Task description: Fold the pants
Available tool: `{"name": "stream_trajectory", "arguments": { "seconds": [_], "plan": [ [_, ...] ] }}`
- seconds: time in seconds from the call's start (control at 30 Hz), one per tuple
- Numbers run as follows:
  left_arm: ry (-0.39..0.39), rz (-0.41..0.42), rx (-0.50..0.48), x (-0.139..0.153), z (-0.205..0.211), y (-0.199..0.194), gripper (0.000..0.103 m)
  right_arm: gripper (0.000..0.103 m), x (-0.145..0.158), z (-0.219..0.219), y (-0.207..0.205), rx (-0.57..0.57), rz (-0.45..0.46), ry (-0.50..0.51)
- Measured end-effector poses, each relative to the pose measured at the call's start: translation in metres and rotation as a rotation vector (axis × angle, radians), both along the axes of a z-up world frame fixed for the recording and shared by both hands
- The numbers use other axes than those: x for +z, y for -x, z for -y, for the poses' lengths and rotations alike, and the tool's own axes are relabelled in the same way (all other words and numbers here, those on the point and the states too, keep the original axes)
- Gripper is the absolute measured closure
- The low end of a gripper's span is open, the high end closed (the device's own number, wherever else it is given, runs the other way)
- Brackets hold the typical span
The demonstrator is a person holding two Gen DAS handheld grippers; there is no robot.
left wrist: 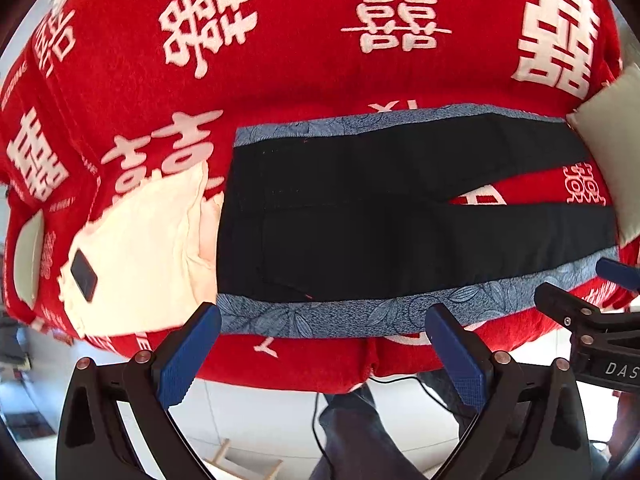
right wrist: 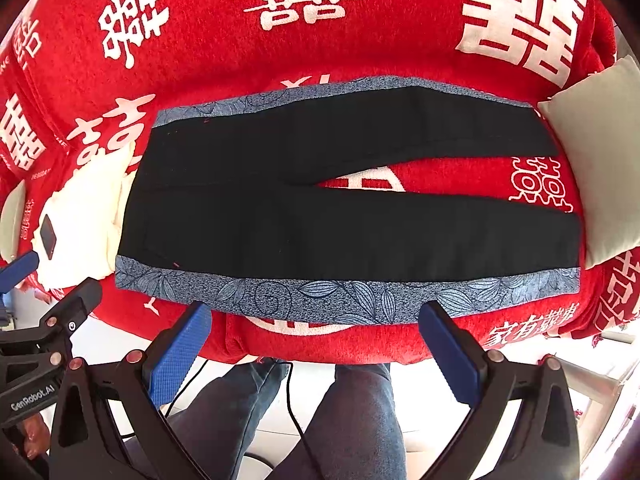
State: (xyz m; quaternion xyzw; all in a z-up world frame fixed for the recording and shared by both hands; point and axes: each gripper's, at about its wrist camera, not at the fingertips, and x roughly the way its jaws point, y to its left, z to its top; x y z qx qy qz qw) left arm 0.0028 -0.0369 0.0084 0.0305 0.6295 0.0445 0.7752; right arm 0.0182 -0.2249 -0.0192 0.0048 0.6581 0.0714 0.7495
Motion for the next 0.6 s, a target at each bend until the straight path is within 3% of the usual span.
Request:
{"name": "stream_trajectory", "arguments": {
  "seconds": [0.37,0.47,0.6],
  "plan": [
    [0.131,-0.008,0.317,-0.038,-0.031,0.015,0.001,0.0,-0.036,0.035,-0.009,0.044,-0.095,-0.204],
    [0.186,-0.019,0.364,-0.06,-0.044,0.019,0.001,0.0,-0.059,0.04,-0.001,-0.009,-0.145,-0.353],
    [0.265,-0.065,0.406,-0.116,-0.067,0.022,0.001,0.0,-0.109,0.039,0.014,-0.136,-0.22,-0.587]
  ]
}}
